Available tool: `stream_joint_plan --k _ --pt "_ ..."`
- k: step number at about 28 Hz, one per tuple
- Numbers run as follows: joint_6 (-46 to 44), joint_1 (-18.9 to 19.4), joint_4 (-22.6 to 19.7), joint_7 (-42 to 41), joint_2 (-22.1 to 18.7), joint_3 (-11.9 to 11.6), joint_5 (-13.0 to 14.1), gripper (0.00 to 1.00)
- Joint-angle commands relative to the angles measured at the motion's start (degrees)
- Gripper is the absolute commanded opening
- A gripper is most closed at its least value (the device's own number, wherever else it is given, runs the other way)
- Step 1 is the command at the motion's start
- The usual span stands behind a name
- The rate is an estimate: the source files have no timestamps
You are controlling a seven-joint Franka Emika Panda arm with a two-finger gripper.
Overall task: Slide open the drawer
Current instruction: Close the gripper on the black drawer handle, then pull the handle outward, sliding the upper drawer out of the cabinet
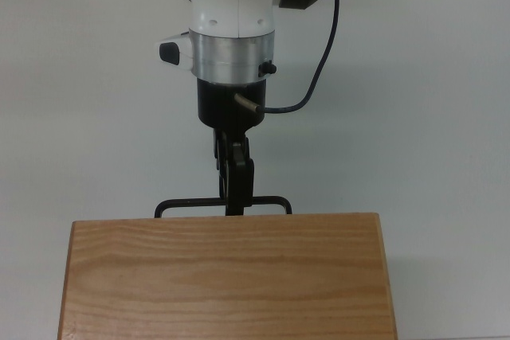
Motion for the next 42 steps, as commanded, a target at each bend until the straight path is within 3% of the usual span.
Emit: stream_joint_plan --k 1,4,6,15,27,42 --pt "-0.15 0.04 0.86 1.02 1.38 -0.48 -1.86 0.12" --pt "-0.24 0.04 0.77 1.02 1.2 -0.48 -2.03 0.09" --pt "-0.33 -0.05 0.6 0.93 0.94 -0.48 -2.47 0.0" --pt "-3.49 -0.13 0.07 1.02 -0.37 -0.39 -3.27 0.0" --pt "-3.58 -0.4 -14.59 0.06 -12.76 0.31 -2.91 0.0" --pt "-4.9 -0.05 -26.11 -1.44 -23.75 0.4 -2.39 0.0"
